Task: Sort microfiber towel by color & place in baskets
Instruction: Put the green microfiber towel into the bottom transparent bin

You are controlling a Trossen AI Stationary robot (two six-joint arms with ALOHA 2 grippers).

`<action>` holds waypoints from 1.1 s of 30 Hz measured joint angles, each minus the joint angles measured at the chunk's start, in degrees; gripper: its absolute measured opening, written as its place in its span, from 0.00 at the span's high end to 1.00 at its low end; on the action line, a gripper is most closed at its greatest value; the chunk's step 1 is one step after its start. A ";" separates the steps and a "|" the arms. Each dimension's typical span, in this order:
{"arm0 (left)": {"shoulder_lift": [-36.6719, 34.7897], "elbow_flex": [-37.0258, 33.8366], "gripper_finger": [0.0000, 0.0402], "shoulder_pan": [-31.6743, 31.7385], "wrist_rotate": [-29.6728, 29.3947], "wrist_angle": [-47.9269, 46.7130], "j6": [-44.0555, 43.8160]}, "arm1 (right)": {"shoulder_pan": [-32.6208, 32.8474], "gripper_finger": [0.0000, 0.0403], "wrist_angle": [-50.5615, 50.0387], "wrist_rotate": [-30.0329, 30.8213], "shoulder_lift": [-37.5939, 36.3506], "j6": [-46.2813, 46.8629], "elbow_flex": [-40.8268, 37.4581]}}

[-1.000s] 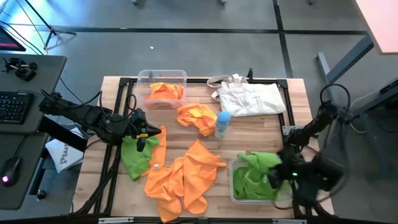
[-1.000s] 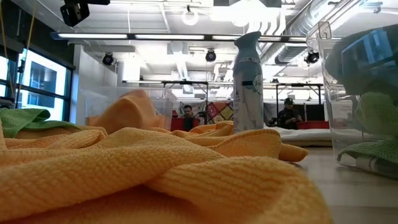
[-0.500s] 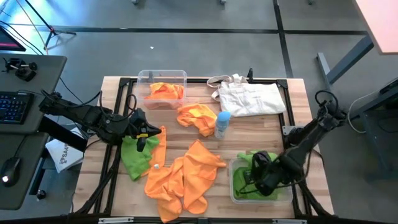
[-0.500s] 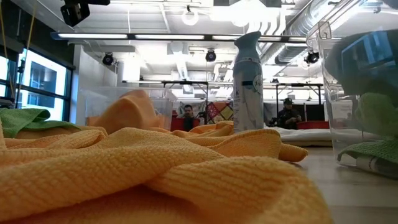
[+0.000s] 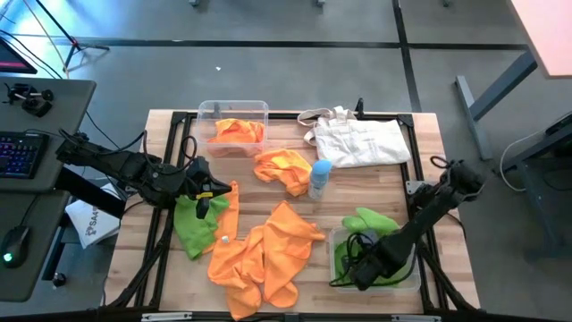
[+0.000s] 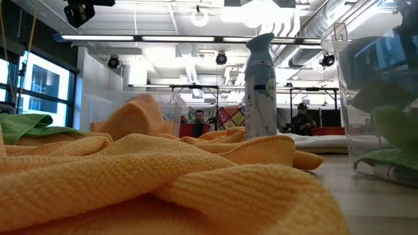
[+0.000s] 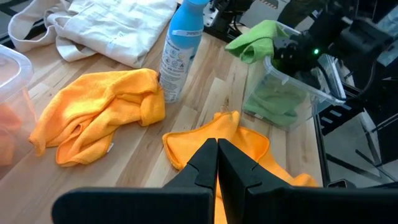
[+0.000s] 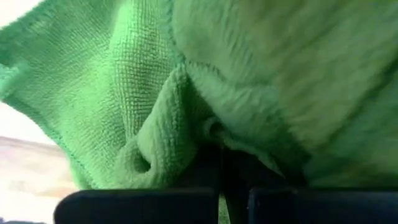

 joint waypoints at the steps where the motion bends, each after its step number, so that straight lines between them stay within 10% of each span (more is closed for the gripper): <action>1: 0.00 0.00 1.00 0.00 0.00 0.01 -0.02 | 0.00 1.00 0.23 0.00 0.85 -0.46 0.06; 24: 0.02 0.00 1.00 0.00 0.81 -0.03 -0.08 | 1.18 0.99 -14.62 8.65 -4.08 -4.99 9.66; 33: 0.00 0.00 1.00 0.00 1.62 -0.02 -0.08 | 1.66 0.71 -19.32 9.51 -8.31 -4.90 11.24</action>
